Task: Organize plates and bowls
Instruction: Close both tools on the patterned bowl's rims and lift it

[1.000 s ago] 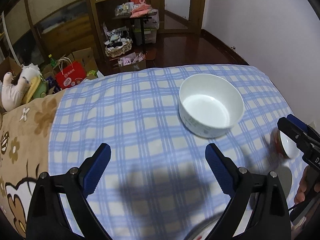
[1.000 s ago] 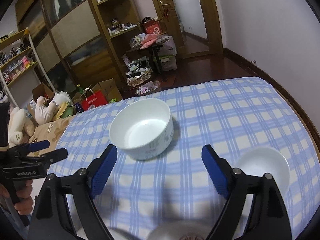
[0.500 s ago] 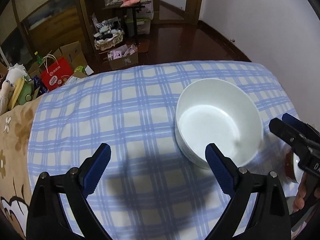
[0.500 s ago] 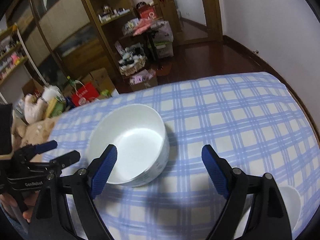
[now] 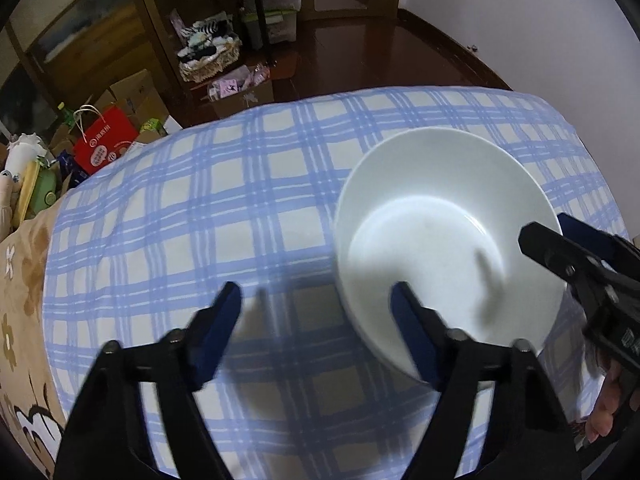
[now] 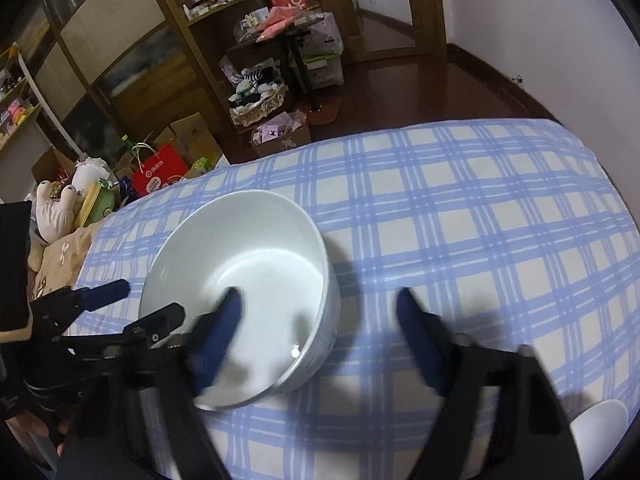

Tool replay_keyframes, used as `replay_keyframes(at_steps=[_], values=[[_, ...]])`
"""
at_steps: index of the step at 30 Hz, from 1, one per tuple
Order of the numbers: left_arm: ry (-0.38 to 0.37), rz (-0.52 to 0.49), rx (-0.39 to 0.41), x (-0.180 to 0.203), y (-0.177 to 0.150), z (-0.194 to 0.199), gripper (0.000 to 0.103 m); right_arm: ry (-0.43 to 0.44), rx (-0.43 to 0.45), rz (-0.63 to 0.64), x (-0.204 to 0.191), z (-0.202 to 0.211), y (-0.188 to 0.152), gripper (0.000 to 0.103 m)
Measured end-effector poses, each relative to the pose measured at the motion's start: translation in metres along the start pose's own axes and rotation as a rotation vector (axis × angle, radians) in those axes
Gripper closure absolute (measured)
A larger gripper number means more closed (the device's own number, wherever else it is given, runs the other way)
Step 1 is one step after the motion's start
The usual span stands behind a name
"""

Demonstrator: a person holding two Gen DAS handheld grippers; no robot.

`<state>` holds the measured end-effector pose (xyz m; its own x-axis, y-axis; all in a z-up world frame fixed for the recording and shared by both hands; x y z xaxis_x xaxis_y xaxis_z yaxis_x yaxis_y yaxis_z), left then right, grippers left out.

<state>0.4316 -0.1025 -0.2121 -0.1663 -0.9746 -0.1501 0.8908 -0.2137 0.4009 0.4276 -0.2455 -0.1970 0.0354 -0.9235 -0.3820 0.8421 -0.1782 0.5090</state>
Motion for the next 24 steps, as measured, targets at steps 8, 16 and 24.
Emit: replay_keyframes(at_steps=[8, 16, 24], values=[[-0.094, 0.054, -0.047, 0.012, -0.005, -0.01, 0.078, 0.058, -0.068, -0.073, 0.005, -0.017, -0.009, 0.075], [-0.084, 0.078, -0.035, 0.018, -0.01, -0.004, 0.085, -0.044, -0.116, -0.03, 0.0, -0.027, -0.02, 0.079], [-0.088, 0.096, -0.037, 0.012, -0.017, 0.014, 0.085, -0.057, -0.098, -0.062, -0.005, -0.015, -0.025, 0.083]])
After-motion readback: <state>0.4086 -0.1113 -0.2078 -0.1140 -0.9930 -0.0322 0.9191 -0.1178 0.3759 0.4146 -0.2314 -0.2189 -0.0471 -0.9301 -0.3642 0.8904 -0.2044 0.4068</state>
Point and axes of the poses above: each gripper's, at about its wrist camera, not at the fingertips, and z roughly against the way its jaws point, x to its right, y to its top, the point moved 9 cm from there along -z, roughly the way its jaws point, and after that the axes turned 8 degrees about y, right-handed, at the moved point
